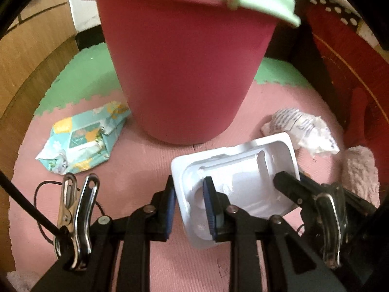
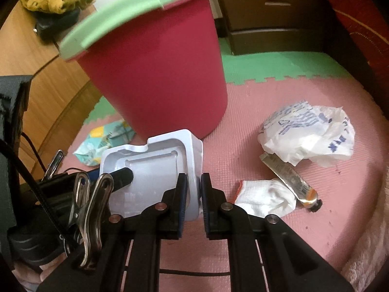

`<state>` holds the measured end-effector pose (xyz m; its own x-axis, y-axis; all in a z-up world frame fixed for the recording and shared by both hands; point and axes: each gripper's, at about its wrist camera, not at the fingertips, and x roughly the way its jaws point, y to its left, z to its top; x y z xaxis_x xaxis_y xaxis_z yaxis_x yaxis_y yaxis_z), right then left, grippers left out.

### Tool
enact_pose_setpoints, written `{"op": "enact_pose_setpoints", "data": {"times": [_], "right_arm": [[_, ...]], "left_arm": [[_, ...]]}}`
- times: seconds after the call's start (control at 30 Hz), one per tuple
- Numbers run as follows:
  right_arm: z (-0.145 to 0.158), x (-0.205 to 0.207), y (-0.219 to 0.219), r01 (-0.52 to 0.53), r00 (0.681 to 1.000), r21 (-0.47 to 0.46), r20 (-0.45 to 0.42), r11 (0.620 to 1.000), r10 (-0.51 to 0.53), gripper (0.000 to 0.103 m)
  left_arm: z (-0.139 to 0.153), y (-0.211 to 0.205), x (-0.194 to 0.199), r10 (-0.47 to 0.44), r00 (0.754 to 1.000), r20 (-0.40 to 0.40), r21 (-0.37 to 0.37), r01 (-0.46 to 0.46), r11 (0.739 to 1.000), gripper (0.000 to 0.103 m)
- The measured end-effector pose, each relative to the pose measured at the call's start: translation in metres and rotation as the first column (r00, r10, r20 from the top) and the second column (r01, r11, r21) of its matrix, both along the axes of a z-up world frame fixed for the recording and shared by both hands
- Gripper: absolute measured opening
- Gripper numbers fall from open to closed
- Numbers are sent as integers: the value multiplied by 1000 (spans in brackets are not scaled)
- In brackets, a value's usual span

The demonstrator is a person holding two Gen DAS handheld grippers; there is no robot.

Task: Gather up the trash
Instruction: 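Close the right tool on the blister tray edge beside the left tool, then lift the blister tray with both tools and carry it over the bucket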

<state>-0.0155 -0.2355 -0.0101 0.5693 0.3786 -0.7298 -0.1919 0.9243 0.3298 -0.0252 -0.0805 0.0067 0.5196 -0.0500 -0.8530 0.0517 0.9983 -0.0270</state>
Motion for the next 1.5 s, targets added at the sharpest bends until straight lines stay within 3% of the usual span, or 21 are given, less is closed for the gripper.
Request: {"op": "enact_pose_setpoints", "data": {"times": [0.43,0.83,1.2,1.5], "right_arm": [[49,-48,-8,21,994,16,105,1000,-23,13],[89,-64,-3,43,982,14,184,999,-45,13],[143,-44,9,32,955,-10,296,999,-28,13],[165,-9,17,36,940,2,340,999,-35,13]], "left_arm": [[51,5,-33,11,995,104,-37,-7,999,22],[93,13,-48,14,983,184,-79,0,997,22],[147,24,-29,33,957,288,-101,-4,995,22],[174,28,10,37,939,341,-97,-4,995,22]]}}
